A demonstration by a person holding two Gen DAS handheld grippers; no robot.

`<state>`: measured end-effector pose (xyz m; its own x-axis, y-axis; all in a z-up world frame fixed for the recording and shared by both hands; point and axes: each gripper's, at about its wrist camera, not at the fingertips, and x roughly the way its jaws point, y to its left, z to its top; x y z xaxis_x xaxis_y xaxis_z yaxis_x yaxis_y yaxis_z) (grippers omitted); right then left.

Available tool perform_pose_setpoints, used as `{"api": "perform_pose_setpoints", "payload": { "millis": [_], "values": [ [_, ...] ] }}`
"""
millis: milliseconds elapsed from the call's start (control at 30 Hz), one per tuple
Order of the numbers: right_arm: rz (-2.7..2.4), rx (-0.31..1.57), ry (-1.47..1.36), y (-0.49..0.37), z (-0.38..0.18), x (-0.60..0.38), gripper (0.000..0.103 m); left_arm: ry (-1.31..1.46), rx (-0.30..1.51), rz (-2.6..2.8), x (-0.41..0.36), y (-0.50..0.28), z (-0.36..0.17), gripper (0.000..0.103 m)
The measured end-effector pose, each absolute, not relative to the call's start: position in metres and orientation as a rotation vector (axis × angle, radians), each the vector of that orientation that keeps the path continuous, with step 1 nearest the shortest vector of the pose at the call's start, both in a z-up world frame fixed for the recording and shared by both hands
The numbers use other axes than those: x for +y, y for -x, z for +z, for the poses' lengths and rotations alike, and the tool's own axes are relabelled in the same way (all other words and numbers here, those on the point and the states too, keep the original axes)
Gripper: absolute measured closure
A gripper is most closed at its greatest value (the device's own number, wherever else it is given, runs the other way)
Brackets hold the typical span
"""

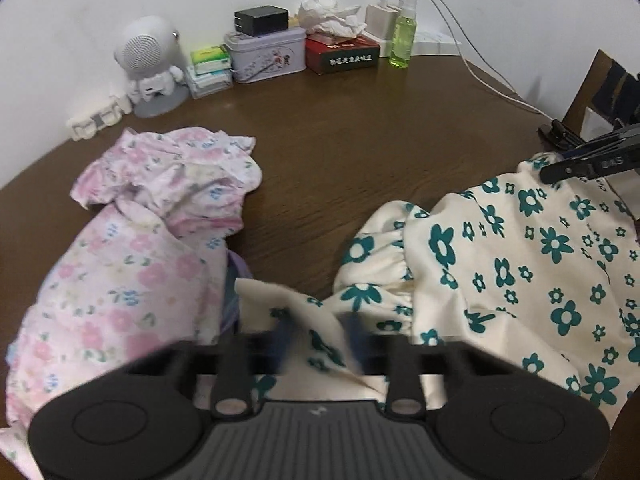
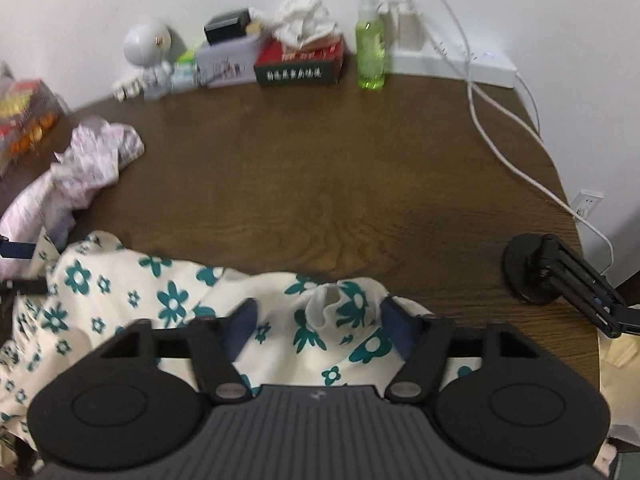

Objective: Fold clothes

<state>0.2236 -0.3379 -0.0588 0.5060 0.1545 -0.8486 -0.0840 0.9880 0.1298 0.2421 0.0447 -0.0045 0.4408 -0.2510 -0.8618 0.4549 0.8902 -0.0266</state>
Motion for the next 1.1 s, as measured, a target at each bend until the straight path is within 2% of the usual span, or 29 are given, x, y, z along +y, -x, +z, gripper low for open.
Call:
{"api": "perform_pose_setpoints", "payload": {
  "millis": [33,133,400,533,733,833,900,1000,1100],
  "values": [
    [0.151,1.038,-0.083,-0.225,-0.061,-0.337,0.091,-0.216,1.016,-0.451,0.045,-0.242,-0.005,0.096],
    [0.161,1.022,-0.077,-0.224,-0.058,-0.336,0.096,-0.173,0.973,-0.477,0.049,-0.239,-0.001,0.102],
    [0.158,0.857,-0.077,-0.226,-0.011,-0.341,0.098,-0.144,0.776,-0.399,0.059,-0.252,0.052,0.103],
    [0.128,0.653,-0.06,-0.231,0.057,-0.341,0.098,-0.109,0.567,-0.305,0.069,-0.268,0.128,0.103],
    [0.16,0.29,0.025,-0.184,0.18,-0.335,0.098,-0.095,0.161,-0.264,0.102,-0.211,0.255,0.103],
    [0.197,0.234,0.101,-0.151,0.191,-0.328,0.098,-0.171,0.223,-0.29,0.101,-0.172,0.224,0.103],
    [0.236,0.27,0.153,-0.132,0.174,-0.321,0.098,-0.224,0.269,-0.309,0.1,-0.146,0.202,0.103],
    [0.292,0.411,0.197,-0.113,0.118,-0.313,0.098,-0.302,0.338,-0.336,0.099,-0.107,0.168,0.103],
    [0.348,0.6,0.168,-0.098,0.041,-0.306,0.098,-0.245,0.572,-0.321,0.1,-0.093,0.087,0.103]
  ]
}}
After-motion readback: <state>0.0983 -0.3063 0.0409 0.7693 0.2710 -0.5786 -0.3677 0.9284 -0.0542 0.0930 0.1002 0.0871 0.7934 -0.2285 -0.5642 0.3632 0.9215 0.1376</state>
